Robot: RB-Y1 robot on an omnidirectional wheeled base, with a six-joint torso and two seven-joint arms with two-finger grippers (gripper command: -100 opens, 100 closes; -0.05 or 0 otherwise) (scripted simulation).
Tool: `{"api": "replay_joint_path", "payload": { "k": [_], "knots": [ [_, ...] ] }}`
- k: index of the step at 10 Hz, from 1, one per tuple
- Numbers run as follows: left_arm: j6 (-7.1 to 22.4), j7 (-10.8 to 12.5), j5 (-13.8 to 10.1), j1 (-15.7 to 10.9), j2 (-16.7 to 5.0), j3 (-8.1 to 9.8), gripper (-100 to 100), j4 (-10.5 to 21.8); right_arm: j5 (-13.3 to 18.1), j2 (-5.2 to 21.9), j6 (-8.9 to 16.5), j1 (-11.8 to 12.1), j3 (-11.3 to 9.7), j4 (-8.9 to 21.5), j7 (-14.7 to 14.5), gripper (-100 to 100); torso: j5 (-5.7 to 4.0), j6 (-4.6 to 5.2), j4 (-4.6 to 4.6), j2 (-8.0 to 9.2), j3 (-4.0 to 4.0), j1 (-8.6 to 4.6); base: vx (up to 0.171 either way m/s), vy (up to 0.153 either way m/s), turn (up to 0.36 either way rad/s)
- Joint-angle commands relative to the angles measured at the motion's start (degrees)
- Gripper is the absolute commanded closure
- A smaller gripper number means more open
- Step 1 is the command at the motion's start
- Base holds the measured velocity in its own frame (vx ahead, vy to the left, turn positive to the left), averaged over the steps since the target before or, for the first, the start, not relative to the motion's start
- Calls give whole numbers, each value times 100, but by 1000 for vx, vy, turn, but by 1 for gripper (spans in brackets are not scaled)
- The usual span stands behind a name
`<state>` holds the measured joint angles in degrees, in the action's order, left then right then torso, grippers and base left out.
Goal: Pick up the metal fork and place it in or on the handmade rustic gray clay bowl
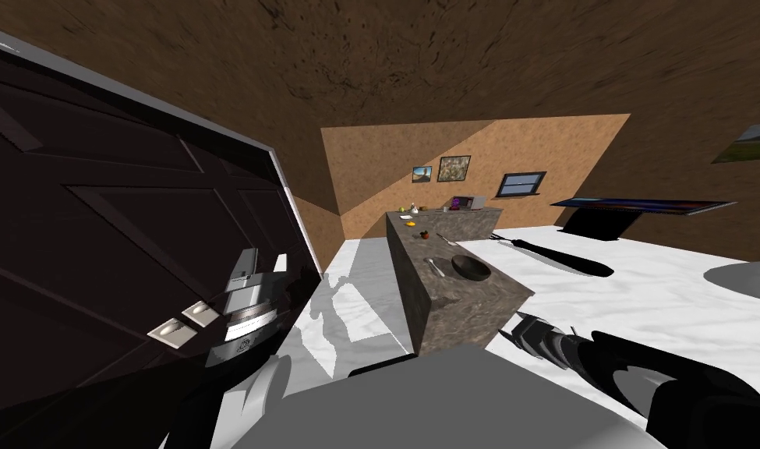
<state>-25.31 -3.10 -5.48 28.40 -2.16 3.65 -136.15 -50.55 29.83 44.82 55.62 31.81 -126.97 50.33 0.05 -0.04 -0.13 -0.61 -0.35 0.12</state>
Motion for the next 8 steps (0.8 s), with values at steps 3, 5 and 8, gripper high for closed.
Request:
{"api": "replay_joint_path", "payload": {
  "k": [3,5,8],
  "knots": [
    [0,0,0,-1,0,0,0,0,-390,227,590,71,134,194,352,-100,0,0,2,15,7,-4,131,43,5],
    [0,0,0,0,0,0,0,0,-632,372,918,110,212,322,564,-100,-2,0,-1,2,0,-10,166,22,7],
    [0,0,0,0,0,0,0,0,-864,513,1425,142,282,452,767,-100,0,0,-3,-10,-6,1,166,38,8]
  ]
}}
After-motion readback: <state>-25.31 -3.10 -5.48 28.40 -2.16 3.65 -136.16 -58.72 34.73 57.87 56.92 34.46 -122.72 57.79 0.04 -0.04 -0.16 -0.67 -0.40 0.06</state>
